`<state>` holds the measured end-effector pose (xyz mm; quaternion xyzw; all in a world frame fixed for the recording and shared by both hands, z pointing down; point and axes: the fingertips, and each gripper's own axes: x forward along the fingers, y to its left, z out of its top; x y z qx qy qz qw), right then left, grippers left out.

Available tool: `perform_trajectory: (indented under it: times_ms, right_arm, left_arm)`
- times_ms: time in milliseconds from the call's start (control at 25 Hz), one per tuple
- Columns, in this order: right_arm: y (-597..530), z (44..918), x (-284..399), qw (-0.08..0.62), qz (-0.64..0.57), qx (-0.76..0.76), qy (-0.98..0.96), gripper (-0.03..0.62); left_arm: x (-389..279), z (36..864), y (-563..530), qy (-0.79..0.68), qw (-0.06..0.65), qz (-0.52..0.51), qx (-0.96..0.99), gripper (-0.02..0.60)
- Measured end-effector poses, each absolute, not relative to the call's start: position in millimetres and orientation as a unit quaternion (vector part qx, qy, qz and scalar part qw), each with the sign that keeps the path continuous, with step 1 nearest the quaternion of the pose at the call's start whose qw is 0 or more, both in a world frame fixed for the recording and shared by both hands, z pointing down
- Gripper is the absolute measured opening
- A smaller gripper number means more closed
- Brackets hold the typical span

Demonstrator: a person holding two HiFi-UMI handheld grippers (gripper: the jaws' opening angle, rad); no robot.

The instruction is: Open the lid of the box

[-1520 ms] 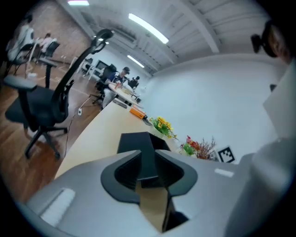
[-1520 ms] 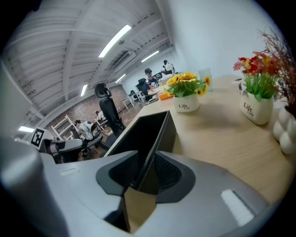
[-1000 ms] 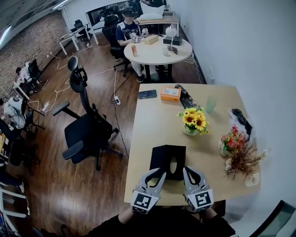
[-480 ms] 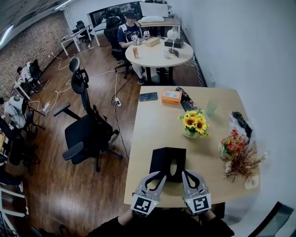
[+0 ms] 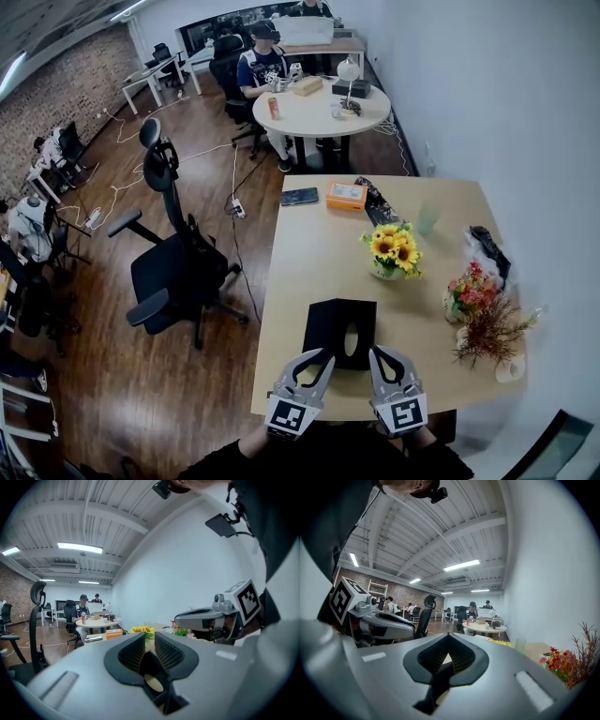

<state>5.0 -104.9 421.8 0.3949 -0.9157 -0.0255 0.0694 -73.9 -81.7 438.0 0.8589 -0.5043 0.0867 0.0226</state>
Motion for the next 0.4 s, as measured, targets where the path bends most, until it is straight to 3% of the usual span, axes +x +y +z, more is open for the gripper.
perform_trajectory:
  times_ms: [400]
  right_arm:
    - [-102.4, 427.7, 8.2, 0.078, -0.015, 0.399, -0.914, 0.000]
  left_arm:
    - [-70.2, 441.0, -79.5, -0.501, 0.042, 0.073, 0.862, 0.044]
